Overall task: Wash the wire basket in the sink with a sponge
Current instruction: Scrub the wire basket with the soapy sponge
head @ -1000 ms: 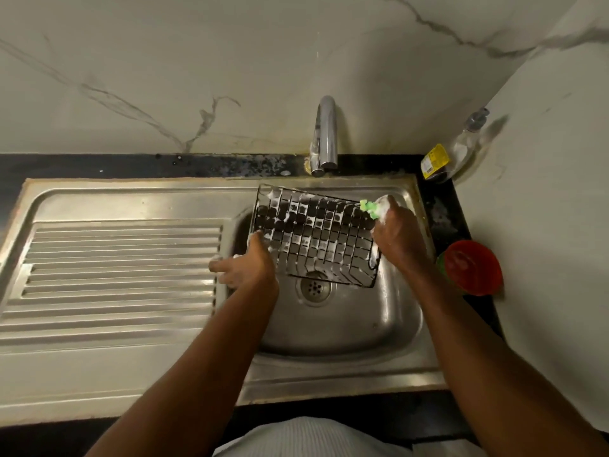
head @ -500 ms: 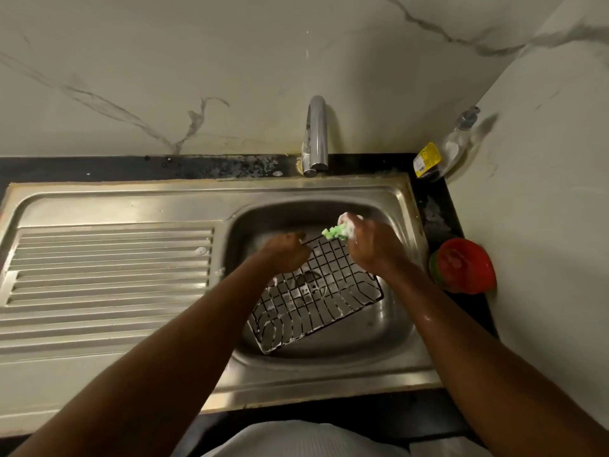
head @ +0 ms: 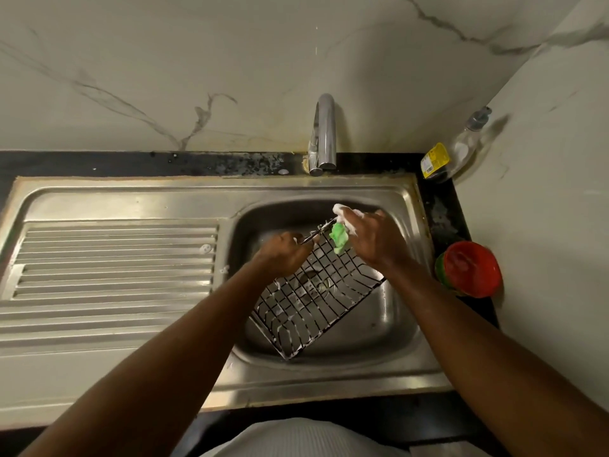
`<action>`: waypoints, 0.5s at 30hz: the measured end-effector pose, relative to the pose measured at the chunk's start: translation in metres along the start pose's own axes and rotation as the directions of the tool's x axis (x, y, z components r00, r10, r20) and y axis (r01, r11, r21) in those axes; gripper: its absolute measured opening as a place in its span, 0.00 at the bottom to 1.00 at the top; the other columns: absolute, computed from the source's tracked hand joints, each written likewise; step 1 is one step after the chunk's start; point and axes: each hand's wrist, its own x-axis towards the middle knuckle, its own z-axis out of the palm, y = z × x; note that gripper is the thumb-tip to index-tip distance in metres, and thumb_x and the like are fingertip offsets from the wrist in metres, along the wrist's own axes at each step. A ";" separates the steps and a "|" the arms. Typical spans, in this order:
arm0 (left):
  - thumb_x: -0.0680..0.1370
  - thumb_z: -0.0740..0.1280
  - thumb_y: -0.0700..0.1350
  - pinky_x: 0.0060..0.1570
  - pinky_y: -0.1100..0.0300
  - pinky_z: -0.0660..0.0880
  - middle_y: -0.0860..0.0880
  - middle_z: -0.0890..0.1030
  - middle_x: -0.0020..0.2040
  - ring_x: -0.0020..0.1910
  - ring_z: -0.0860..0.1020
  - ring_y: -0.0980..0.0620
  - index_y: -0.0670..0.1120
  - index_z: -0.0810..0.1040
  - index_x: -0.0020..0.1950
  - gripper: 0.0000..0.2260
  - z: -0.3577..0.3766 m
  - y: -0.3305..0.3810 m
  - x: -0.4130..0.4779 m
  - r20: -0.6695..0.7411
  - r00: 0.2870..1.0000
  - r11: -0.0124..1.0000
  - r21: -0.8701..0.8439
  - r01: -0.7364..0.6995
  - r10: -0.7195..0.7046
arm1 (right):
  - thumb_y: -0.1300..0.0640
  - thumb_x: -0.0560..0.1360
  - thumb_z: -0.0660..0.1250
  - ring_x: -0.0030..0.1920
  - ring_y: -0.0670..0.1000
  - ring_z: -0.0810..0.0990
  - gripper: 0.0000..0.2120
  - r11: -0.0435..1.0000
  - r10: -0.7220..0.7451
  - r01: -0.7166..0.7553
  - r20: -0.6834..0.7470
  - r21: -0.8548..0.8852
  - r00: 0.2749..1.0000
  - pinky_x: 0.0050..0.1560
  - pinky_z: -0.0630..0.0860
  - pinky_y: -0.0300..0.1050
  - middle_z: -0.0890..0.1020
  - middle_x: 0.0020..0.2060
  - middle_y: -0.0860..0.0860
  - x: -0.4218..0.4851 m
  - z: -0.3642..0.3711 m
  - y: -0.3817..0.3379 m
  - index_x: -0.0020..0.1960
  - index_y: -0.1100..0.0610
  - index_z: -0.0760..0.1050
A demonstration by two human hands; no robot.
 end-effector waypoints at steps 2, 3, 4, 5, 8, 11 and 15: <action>0.87 0.54 0.61 0.68 0.43 0.73 0.37 0.76 0.70 0.67 0.75 0.38 0.48 0.75 0.74 0.24 0.003 -0.002 0.001 -0.016 1.000 0.999 -0.054 -0.003 0.002 | 0.54 0.81 0.60 0.47 0.59 0.87 0.24 1.000 0.008 -0.008 -0.020 -0.012 1.000 0.47 0.83 0.55 0.87 0.53 0.57 0.001 0.003 0.000 0.76 0.56 0.70; 0.86 0.54 0.63 0.66 0.41 0.75 0.37 0.77 0.68 0.65 0.76 0.38 0.48 0.77 0.72 0.26 0.004 -0.005 0.001 -0.026 1.000 0.996 -0.088 -0.003 0.001 | 0.56 0.80 0.64 0.44 0.60 0.87 0.24 1.000 0.011 -0.012 -0.027 -0.020 1.000 0.43 0.83 0.54 0.87 0.50 0.57 -0.002 0.005 0.000 0.75 0.58 0.71; 0.84 0.54 0.67 0.64 0.40 0.76 0.37 0.79 0.66 0.63 0.77 0.38 0.48 0.78 0.70 0.28 0.005 -0.008 0.002 -0.039 0.999 0.991 -0.130 0.008 -0.013 | 0.57 0.78 0.69 0.39 0.60 0.86 0.24 0.999 0.016 -0.017 -0.029 -0.037 0.999 0.38 0.83 0.52 0.88 0.46 0.58 -0.005 0.006 0.000 0.74 0.60 0.73; 0.82 0.53 0.70 0.62 0.39 0.77 0.36 0.80 0.64 0.61 0.78 0.37 0.48 0.78 0.68 0.31 0.006 -0.013 0.003 -0.051 0.998 0.985 -0.171 0.030 -0.039 | 0.58 0.77 0.73 0.34 0.59 0.85 0.25 0.998 0.026 -0.027 -0.027 -0.055 0.999 0.34 0.81 0.49 0.87 0.41 0.59 -0.010 0.007 0.000 0.72 0.62 0.74; 0.86 0.54 0.62 0.60 0.38 0.78 0.31 0.80 0.59 0.59 0.79 0.33 0.46 0.79 0.65 0.24 0.005 -0.020 0.004 -0.017 0.997 0.975 -0.207 0.075 -0.081 | 0.56 0.79 0.71 0.34 0.57 0.85 0.17 0.994 0.081 -0.083 -0.025 -0.067 0.996 0.33 0.75 0.41 0.86 0.39 0.58 -0.025 0.012 0.007 0.66 0.60 0.78; 0.88 0.54 0.56 0.58 0.40 0.77 0.30 0.80 0.58 0.58 0.79 0.31 0.46 0.81 0.60 0.20 0.003 -0.018 0.005 -0.016 0.995 0.968 -0.234 0.091 -0.097 | 0.58 0.81 0.68 0.41 0.57 0.86 0.11 0.987 0.157 -0.159 -0.062 -0.027 0.986 0.40 0.74 0.41 0.86 0.45 0.57 -0.034 0.020 0.007 0.62 0.59 0.80; 0.88 0.52 0.57 0.64 0.38 0.76 0.30 0.78 0.64 0.63 0.77 0.29 0.47 0.78 0.68 0.22 0.006 -0.014 0.009 0.011 0.996 0.970 -0.224 0.094 -0.094 | 0.55 0.79 0.69 0.51 0.57 0.82 0.16 0.964 0.260 -0.264 -0.121 -0.017 0.958 0.48 0.75 0.45 0.82 0.57 0.59 -0.033 0.021 0.000 0.66 0.58 0.76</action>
